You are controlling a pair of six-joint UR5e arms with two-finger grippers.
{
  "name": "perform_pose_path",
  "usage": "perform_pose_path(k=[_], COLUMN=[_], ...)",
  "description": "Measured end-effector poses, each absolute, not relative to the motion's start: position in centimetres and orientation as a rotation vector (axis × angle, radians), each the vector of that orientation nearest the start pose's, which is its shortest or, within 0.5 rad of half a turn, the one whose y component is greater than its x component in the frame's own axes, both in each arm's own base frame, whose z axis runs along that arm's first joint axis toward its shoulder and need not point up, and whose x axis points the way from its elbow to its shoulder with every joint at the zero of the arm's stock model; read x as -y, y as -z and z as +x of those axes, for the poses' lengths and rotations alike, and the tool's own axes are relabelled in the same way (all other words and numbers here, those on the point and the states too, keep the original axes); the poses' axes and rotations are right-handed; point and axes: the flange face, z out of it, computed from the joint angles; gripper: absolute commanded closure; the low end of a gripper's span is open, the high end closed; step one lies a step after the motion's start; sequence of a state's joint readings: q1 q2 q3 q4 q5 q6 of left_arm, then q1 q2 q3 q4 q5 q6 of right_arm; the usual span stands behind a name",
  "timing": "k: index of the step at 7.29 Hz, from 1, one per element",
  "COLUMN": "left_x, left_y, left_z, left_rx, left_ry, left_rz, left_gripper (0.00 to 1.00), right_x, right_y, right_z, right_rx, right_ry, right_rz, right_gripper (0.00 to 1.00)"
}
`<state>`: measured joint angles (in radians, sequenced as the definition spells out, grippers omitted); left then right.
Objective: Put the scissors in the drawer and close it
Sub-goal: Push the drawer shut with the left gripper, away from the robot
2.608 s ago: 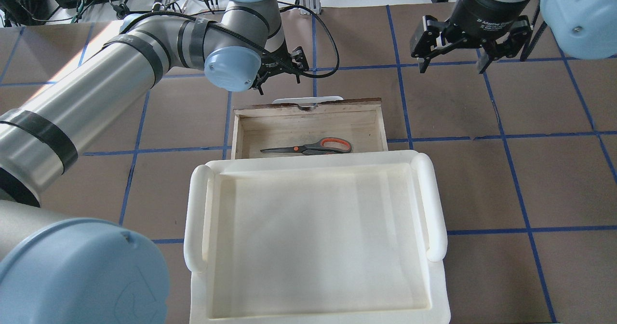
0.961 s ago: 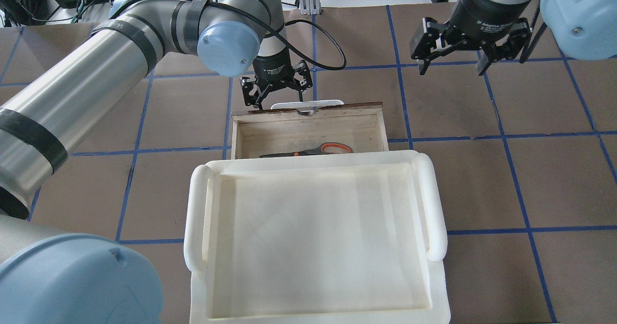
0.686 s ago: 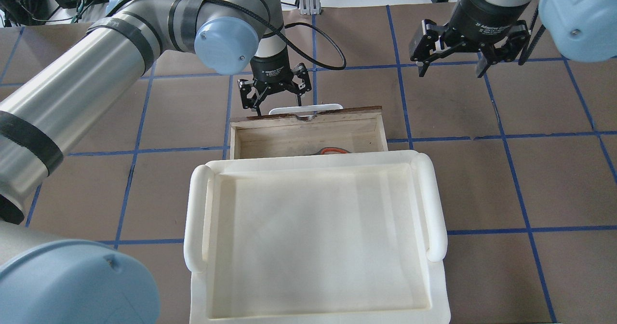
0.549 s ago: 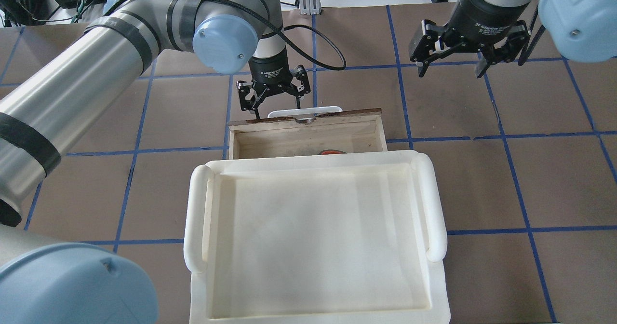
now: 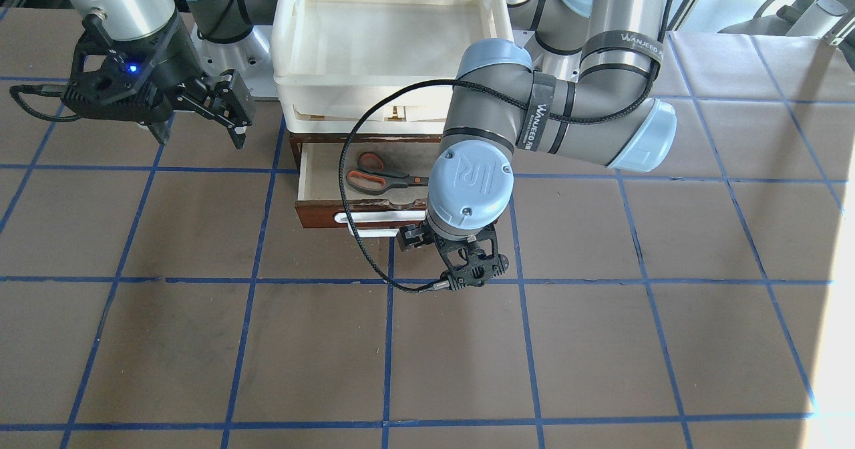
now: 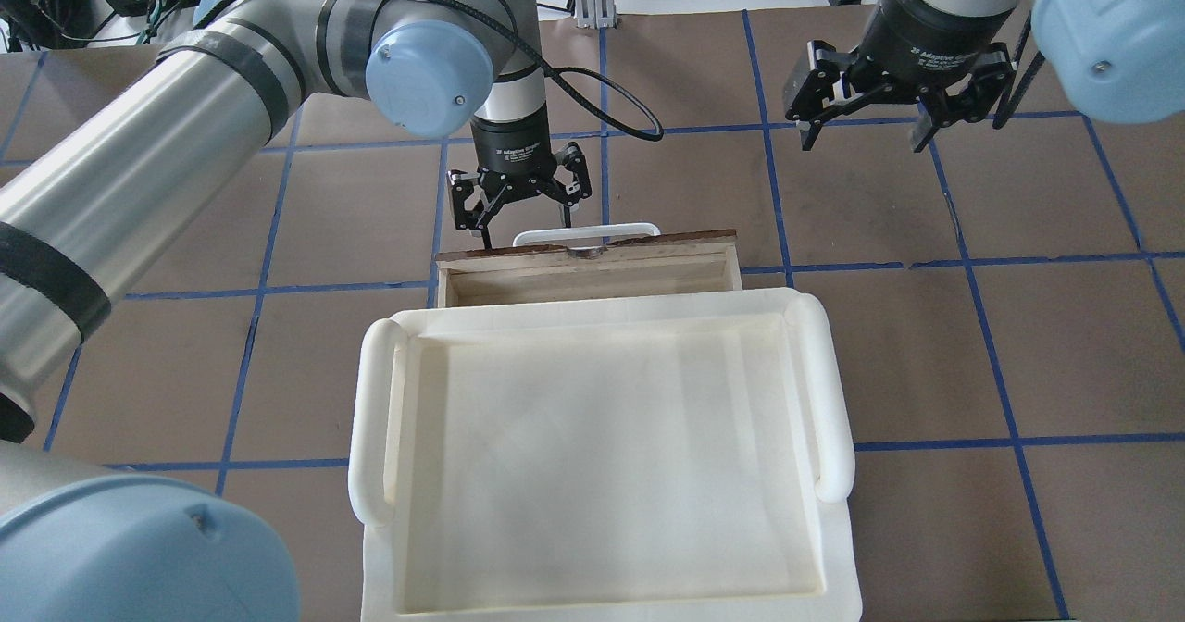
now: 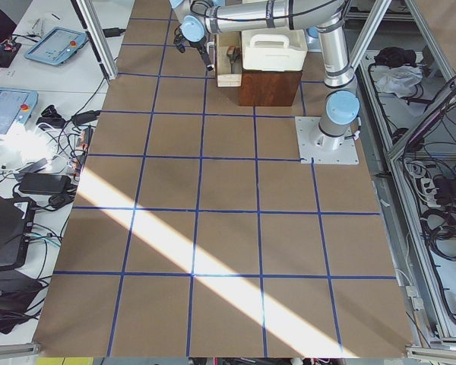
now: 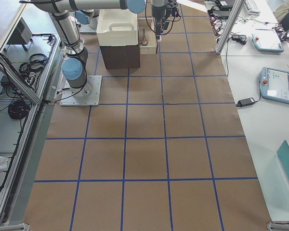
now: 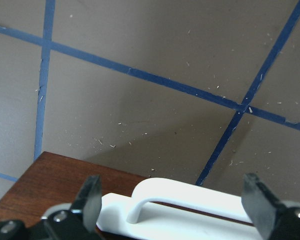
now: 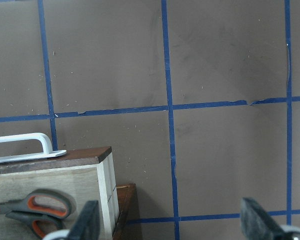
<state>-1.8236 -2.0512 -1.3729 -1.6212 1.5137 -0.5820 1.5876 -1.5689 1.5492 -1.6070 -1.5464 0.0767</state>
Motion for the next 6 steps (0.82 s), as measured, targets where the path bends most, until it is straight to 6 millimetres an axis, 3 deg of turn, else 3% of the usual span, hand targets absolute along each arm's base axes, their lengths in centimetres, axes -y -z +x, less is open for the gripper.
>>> perform_pose_path(k=[6], left_x=[56.1], left_y=[-29.3], left_z=[-30.0], left_rx=[-2.874], left_ry=[-0.627], left_rz=[-0.575], left_gripper=[0.0], right_x=[49.6], right_y=[-50.1], right_z=[14.4], right_rx=[-3.112], right_ry=[0.085], right_rz=[0.091], right_gripper=[0.0])
